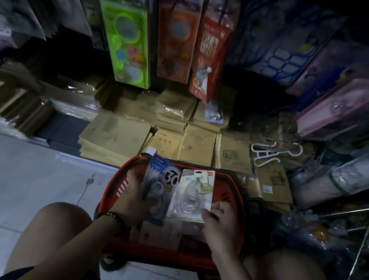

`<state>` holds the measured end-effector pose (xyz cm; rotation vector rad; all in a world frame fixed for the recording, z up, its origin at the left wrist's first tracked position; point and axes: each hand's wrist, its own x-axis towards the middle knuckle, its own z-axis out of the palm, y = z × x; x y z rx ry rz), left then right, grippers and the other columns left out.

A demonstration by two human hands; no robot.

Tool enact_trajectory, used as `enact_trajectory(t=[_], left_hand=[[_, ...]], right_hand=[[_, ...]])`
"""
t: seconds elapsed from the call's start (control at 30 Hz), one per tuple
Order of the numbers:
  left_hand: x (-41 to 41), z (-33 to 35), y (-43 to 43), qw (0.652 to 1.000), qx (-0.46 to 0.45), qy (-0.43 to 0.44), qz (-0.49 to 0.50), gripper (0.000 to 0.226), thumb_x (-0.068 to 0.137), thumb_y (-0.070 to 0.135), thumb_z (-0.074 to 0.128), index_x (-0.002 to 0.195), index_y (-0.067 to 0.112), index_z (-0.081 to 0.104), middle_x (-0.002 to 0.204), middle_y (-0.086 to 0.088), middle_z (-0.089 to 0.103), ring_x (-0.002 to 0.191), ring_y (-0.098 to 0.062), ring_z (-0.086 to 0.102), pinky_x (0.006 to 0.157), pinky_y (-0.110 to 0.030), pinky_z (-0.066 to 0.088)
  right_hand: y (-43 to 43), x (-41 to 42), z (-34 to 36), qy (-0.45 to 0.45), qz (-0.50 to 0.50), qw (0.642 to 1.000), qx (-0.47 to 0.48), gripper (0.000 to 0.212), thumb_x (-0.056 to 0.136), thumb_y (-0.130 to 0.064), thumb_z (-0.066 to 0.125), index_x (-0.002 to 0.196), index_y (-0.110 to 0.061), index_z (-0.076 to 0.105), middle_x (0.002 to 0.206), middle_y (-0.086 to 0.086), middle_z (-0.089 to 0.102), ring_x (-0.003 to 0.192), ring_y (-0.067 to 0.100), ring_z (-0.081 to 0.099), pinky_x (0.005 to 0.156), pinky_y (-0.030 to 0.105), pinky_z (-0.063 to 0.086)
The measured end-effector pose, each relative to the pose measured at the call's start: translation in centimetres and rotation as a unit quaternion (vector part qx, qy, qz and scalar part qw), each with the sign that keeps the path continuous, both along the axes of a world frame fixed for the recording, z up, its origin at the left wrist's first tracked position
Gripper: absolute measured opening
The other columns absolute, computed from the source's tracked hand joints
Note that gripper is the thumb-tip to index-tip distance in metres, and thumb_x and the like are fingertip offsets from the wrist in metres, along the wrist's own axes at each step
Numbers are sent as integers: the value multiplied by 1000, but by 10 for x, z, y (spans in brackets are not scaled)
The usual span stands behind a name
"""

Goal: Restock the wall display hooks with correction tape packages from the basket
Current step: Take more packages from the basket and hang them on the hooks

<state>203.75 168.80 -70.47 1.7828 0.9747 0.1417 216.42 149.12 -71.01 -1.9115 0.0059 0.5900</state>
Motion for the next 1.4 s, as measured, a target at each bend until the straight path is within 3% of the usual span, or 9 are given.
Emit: enact_trajectory(t=[0.1,0.2,0.37,0.6,0.87,0.97,1.13,1.3,1.4], left_hand=[[1,33,-6,996,-7,-91,16,79,85,-4,78,137,32,30,124,15,59,112,-1,61,81,-18,53],[4,69,-12,986,-71,-151,2,75,95,12,75,147,36,27,131,11,64,114,-4,69,80,-18,59],[10,139,-24,952,-205,-217,61,22,108,32,54,129,34,63,125,-5,76,108,-30,77,86,-58,63],[25,230,-34,944,-151,-293,4,49,83,10,81,128,17,63,112,2,81,102,-19,79,91,-46,64],[47,309,-18,909,-234,-344,-25,66,74,8,90,134,15,63,127,-16,75,115,-41,72,92,-72,56],[54,341,-18,898,-241,-368,-34,63,73,7,88,131,10,64,121,-20,76,105,-39,75,85,-64,61],[65,383,-12,865,-276,-411,-86,64,73,11,85,134,6,64,127,-24,70,106,-38,71,83,-55,60],[83,418,-9,841,-291,-441,-116,80,56,22,100,126,1,67,114,-23,73,98,-37,74,79,-52,62],[91,434,-7,839,-291,-440,-129,75,68,19,90,133,-6,61,113,-24,72,97,-37,74,77,-48,62]], right_hand=[[2,-8,40,-12,-8,997,77,18,93,3,70,100,-5,56,101,13,74,91,25,73,70,32,62],[6,-13,79,-6,4,991,135,19,96,3,68,108,-6,56,101,7,75,74,10,73,56,38,62],[12,-10,135,-41,47,979,194,32,97,0,69,123,-18,61,108,4,78,89,22,79,68,43,65],[19,2,212,-213,131,956,152,22,91,-10,78,103,-27,72,85,-5,78,77,9,75,70,37,61],[17,38,314,-452,171,869,111,46,95,1,66,127,-32,71,120,-29,61,107,-8,60,85,12,51],[12,54,352,-463,227,849,113,54,97,-8,71,137,-43,62,133,-28,58,106,-17,55,85,3,43],[16,78,395,-464,259,839,120,73,84,-16,84,138,-57,54,138,-31,50,127,-14,49,105,10,42],[26,85,430,-580,222,781,69,82,70,-59,81,144,-31,59,136,-24,51,129,-6,45,108,16,38],[29,83,445,-601,195,773,57,87,68,-66,72,145,-28,58,136,-22,52,126,-2,48,105,20,43]])
